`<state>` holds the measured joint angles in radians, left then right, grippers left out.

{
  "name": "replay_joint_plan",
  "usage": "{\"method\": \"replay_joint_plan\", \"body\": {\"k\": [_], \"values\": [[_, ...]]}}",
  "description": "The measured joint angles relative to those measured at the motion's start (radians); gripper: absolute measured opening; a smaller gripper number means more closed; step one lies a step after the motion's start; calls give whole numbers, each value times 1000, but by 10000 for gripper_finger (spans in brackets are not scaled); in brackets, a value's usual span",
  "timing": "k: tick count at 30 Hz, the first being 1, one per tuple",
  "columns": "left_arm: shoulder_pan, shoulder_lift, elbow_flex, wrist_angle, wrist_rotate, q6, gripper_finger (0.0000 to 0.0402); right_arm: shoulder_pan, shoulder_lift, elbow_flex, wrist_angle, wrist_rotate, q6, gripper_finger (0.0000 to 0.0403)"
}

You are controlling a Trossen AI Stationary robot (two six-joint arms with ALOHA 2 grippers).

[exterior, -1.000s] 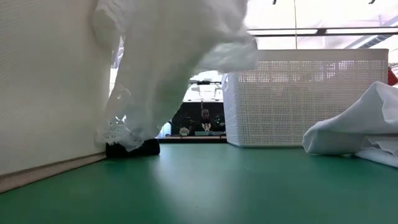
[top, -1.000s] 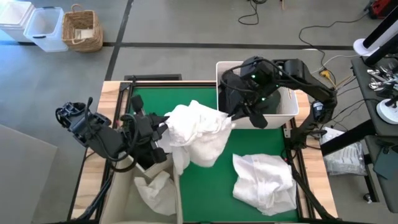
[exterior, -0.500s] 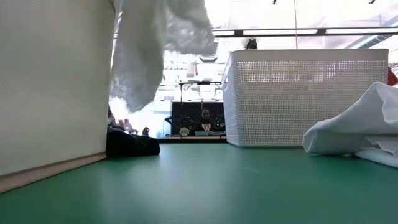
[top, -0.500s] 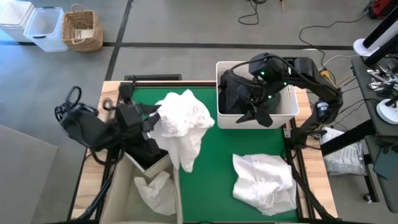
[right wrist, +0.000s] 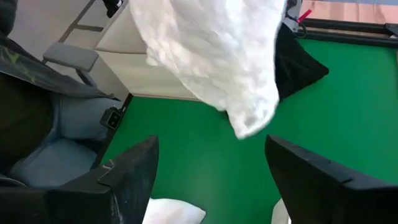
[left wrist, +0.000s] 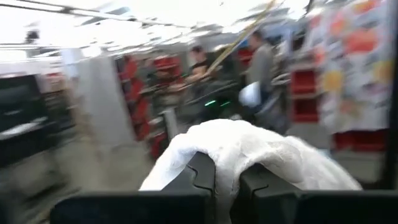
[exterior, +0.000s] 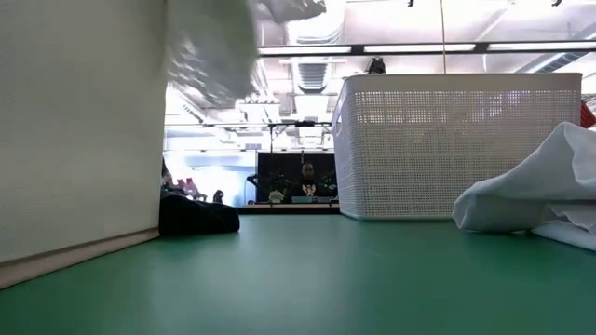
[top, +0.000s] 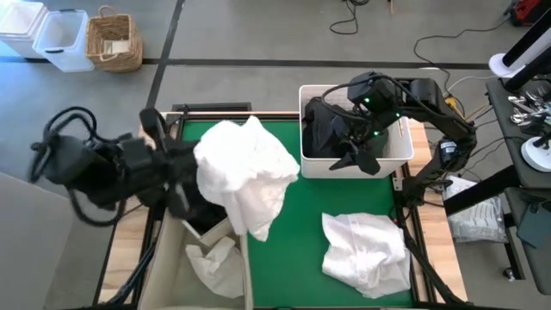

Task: Sort clothes
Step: Put the white dress into the bottom left white bin

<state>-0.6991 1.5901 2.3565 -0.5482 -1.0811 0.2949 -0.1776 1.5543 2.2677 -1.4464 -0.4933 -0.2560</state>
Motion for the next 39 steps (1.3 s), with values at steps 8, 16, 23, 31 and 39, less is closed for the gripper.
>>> {"method": "replay_joint_plan", "body": {"k": [8, 16, 23, 31, 39], "values": [[-242, -13, 0, 226, -73, 144, 0, 0, 0, 0, 0, 0, -6, 261], [-456, -6, 0, 389, -489, 330, 0, 0, 0, 0, 25, 0, 35, 247], [-486, -4, -2, 424, -492, 315, 0, 0, 1, -5, 50, -1, 68, 253], [-662, -8, -2, 461, -494, 265, 0, 0, 1, -45, 55, -2, 89, 270], [-842, 32, -3, 454, -488, 180, 0, 0, 7, -80, 107, -2, 80, 279]]}}
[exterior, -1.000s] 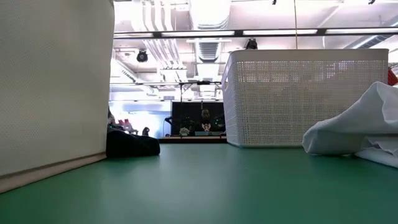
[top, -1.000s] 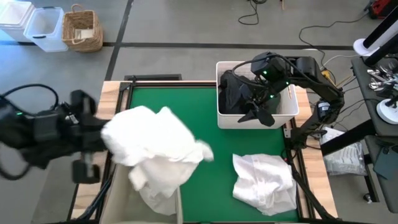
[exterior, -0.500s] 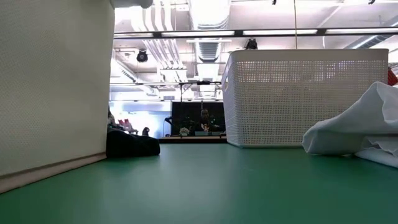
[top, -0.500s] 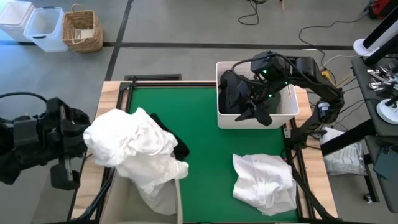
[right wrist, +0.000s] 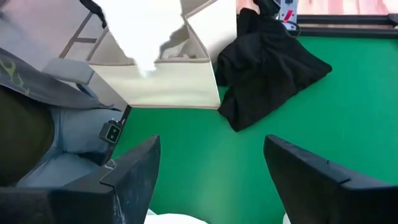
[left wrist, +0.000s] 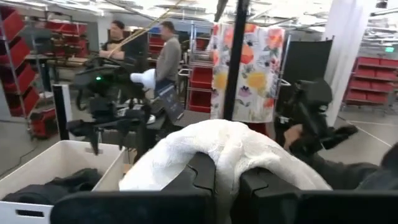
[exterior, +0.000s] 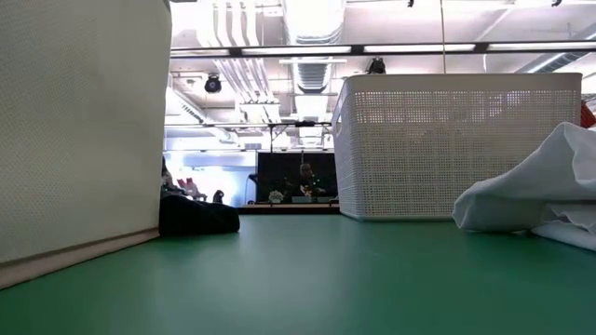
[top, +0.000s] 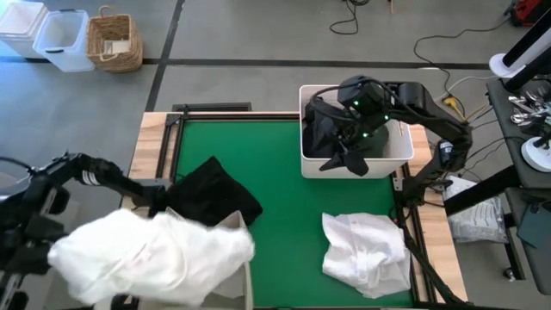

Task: Sort clothes
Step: Put the white dress into the bottom left white bin

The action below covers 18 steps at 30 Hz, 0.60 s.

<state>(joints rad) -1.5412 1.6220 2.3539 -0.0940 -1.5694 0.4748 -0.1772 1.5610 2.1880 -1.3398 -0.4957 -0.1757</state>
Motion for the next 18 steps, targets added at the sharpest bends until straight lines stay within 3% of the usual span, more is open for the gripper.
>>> {"method": "replay_joint_plan", "body": {"k": [18], "values": [[32, 43, 0, -63, -1, 32, 0, 2, 14, -16, 74, -1, 18, 261]]}}
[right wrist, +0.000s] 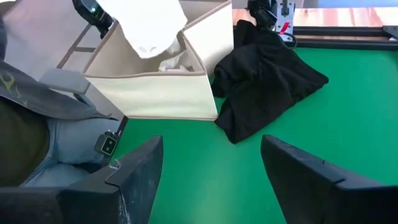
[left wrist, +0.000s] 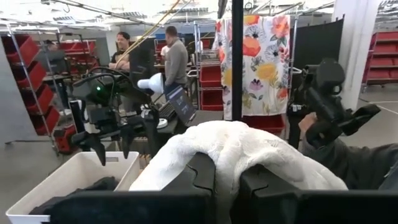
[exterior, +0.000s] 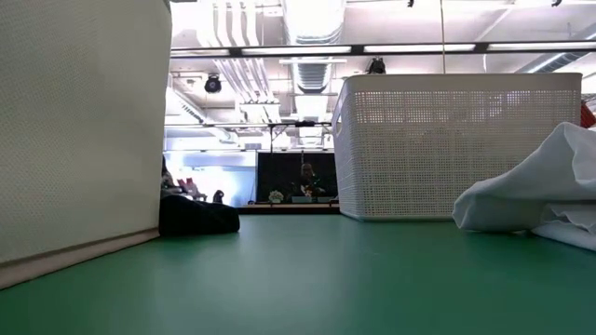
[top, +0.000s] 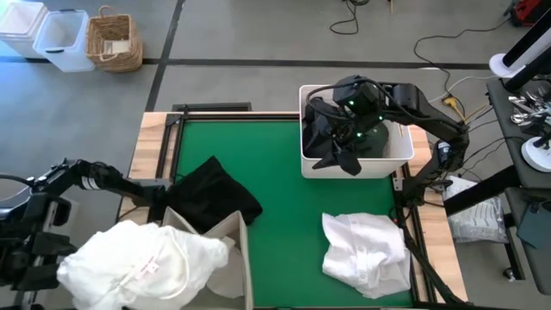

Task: Sort clothes
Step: Put the white dress into the bottom left white bin

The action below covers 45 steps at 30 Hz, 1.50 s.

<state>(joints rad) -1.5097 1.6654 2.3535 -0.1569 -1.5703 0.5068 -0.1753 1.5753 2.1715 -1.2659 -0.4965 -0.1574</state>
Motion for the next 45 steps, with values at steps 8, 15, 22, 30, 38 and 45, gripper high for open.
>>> {"method": "replay_joint_plan", "body": {"k": [8, 15, 22, 30, 38, 45], "values": [[14, 0, -15, -55, -1, -38, 0, 0, 0, -3, 0, 0, -2, 277], [12, 4, -18, -236, 1, -134, 0, 0, 0, -20, 0, 0, -19, 283], [12, 18, -19, -473, 2, -186, 0, 0, 0, -43, 4, 0, -28, 271], [13, 36, -16, -693, 1, -186, 0, 0, 0, -45, 22, 1, -34, 258], [37, 24, -11, -719, 1, -176, 0, 0, 0, -46, 26, 1, -39, 263], [91, -13, -14, -742, 2, -177, 0, 0, 0, -46, 30, 1, -38, 277]]}}
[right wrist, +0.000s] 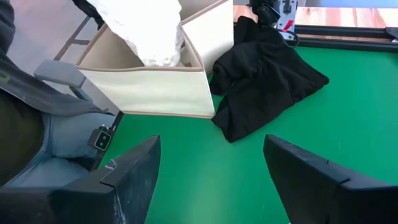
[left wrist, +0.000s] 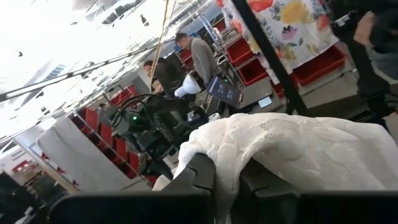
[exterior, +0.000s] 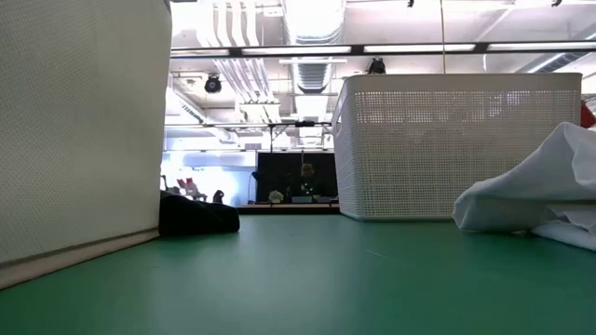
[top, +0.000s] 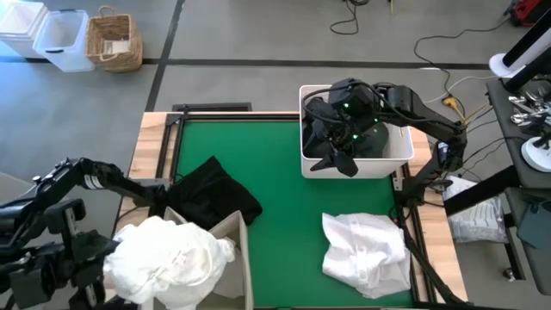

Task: Sort clothes
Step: Put the white dress into the bottom left white bin

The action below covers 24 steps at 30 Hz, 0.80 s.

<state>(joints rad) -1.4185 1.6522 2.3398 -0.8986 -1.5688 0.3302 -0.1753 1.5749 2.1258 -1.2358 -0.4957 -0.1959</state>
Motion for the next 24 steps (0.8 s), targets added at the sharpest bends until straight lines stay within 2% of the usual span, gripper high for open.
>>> {"method": "replay_joint_plan", "body": {"k": [4, 6, 9, 17, 20, 24], "values": [[10, -20, 1, 3, -3, -21, 0, 0, 0, 0, 0, 0, 2, 282], [10, -25, 1, 0, -3, -87, 0, 0, 0, 0, 0, 0, 2, 283], [13, -32, 1, -39, -2, -261, 0, 0, 0, 0, 0, 0, 2, 280], [28, -29, 2, -324, 0, -838, 0, 0, 0, 0, 0, 0, -11, 266], [30, -13, 2, -378, 15, -909, 0, 0, 0, 0, 0, 0, -14, 263], [32, 4, 2, -386, 25, -916, 0, 0, 0, 0, 0, 0, -14, 265]]}}
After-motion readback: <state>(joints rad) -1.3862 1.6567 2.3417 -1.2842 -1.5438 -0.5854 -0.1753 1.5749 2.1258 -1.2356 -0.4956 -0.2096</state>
